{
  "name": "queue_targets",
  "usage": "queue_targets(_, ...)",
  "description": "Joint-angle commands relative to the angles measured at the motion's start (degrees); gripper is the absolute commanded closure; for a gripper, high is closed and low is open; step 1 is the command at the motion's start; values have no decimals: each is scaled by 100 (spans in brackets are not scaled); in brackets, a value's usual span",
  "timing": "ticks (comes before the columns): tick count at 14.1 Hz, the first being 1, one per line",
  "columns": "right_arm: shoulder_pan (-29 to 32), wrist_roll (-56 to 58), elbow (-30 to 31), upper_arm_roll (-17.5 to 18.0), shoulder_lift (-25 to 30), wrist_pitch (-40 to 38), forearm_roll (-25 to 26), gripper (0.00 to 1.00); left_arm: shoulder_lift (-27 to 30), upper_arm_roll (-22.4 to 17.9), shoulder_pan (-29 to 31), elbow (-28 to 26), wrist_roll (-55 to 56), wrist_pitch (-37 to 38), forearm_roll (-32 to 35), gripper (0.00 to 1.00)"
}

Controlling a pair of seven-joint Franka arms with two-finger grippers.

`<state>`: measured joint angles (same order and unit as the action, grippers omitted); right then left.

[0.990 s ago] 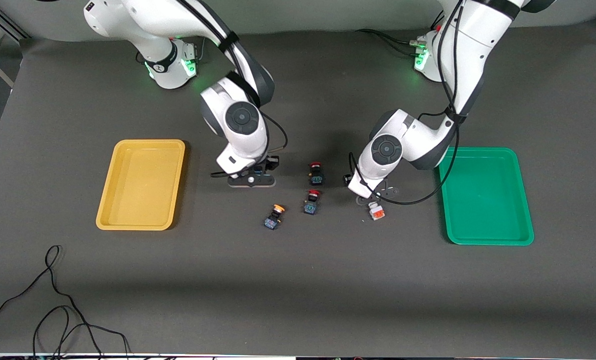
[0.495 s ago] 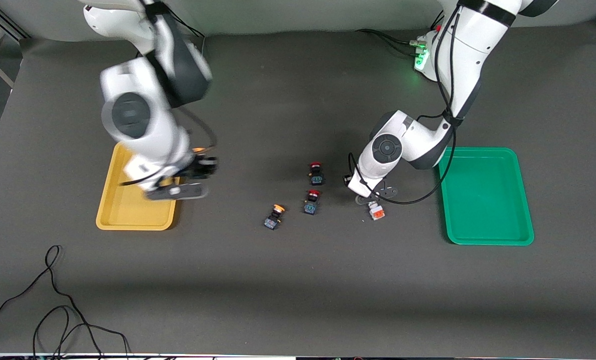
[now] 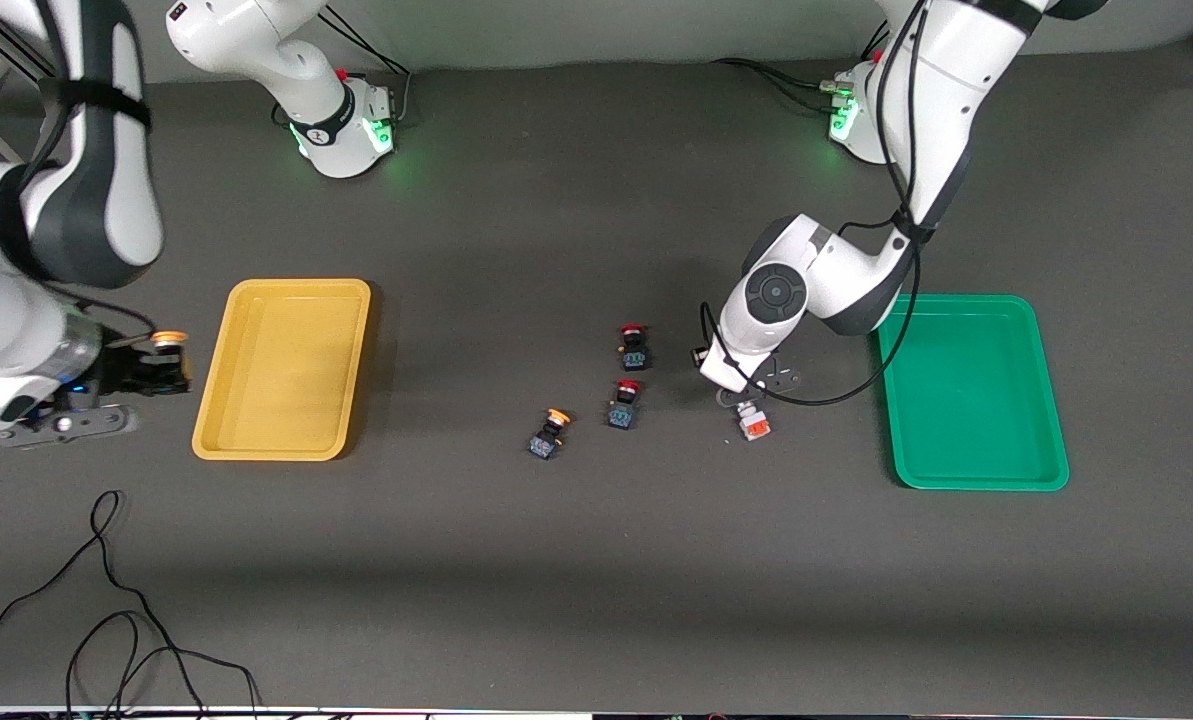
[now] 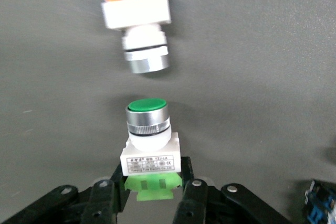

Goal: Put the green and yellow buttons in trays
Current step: 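Carry the orange-capped and green-capped buttons over the yellow and green trays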

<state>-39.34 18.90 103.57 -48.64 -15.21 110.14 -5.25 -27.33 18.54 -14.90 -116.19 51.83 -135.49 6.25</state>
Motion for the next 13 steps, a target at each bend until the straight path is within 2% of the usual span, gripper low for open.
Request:
queue_targets(1,67,472,863,-5,-279,1085,-527,78,868,-53,13,-96,-49,916,104,100)
queue_targets(2,119,683,1110,-5,-498,1463,-834,78,1061,-53,83,-96,-181,1127,104,100)
queue_targets(4,268,1183,1148,-5,-1086,1739,-1370,78,1396,-53,310,-79,-417,1506,104,100)
queue_targets(6,541,1868,1130,65,-1517,1896,-2099,78,1599,-53,836,-70,-1407,1726,96,100)
queue_targets(7,524,2019,1069,74,-1737,1932,-2303,78,1686,-53,1118,-79,-1865,1806,104,100)
queue_targets(10,541,2012,989,144,-1879,1933,-2375,78,1793,-52,1979,-79,-3324,1921,104,100)
queue_targets(13,542,1995,998,302,-2029,1924,-2726,78,1731,-53,2824,-245,-4512,1711,104,100)
